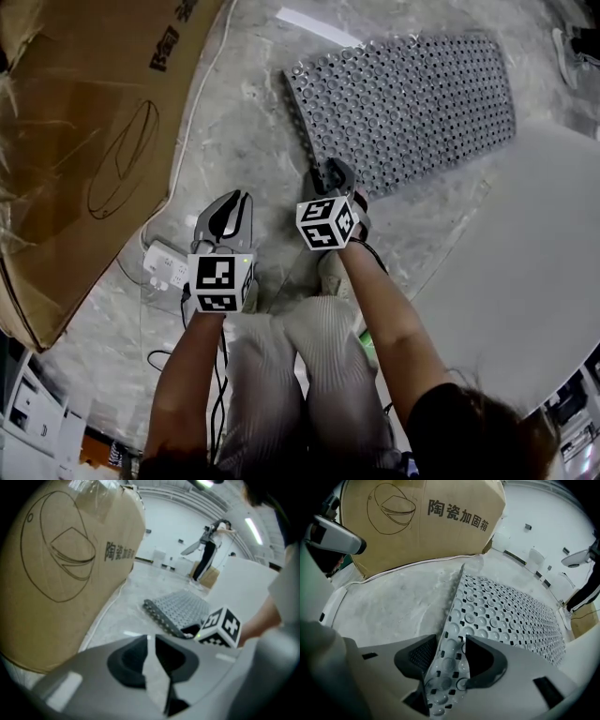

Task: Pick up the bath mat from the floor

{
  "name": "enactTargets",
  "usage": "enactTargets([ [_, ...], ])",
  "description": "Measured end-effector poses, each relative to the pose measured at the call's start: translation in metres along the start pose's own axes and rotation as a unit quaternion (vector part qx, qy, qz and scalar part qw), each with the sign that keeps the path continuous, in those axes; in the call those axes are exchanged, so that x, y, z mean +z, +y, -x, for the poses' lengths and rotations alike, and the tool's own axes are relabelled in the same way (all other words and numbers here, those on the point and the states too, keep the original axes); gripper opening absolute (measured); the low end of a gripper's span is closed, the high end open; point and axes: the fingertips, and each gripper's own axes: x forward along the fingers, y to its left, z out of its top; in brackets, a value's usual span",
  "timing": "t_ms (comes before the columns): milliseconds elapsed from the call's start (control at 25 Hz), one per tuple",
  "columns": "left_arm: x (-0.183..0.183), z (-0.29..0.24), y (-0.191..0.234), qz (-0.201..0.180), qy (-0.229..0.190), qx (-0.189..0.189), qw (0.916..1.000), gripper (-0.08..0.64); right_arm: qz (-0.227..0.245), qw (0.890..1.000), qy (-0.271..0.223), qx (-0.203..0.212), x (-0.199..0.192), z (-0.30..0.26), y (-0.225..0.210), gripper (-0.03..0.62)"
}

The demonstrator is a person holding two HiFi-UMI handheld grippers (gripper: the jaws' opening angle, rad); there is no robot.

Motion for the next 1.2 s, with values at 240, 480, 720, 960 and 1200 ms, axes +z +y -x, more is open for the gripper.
enactTargets([
  [240,0.001,0.005,-0.002,-0.001,0.002,-0.002,1.0000,0.052,-0.014,1.000,0.013,0.009,-0.003,0.004,-0.005,0.075],
  [480,0.011,0.019,-0.005,-0.002,0.005,-0.003,1.0000,0.052,-0.021,0.999,0.026,0.017,0.003,0.024,-0.012,0.017],
  [720,0.036,0.044,-0.012,-0.008,0.012,-0.003,0.9999,0.052,-0.048,0.998,0.036,0.016,0.013,0.065,-0.038,0.014],
  [960,0.080,0.064,-0.018,-0.003,0.004,0.000,1.0000,0.051,-0.068,0.997,0.037,0.004,0.033,0.112,-0.070,0.012],
  [1200,0.132,0.097,-0.029,-0.011,-0.002,-0.003,0.9999,0.049,-0.094,0.994,0.046,-0.018,0.048,0.169,-0.104,0.011],
])
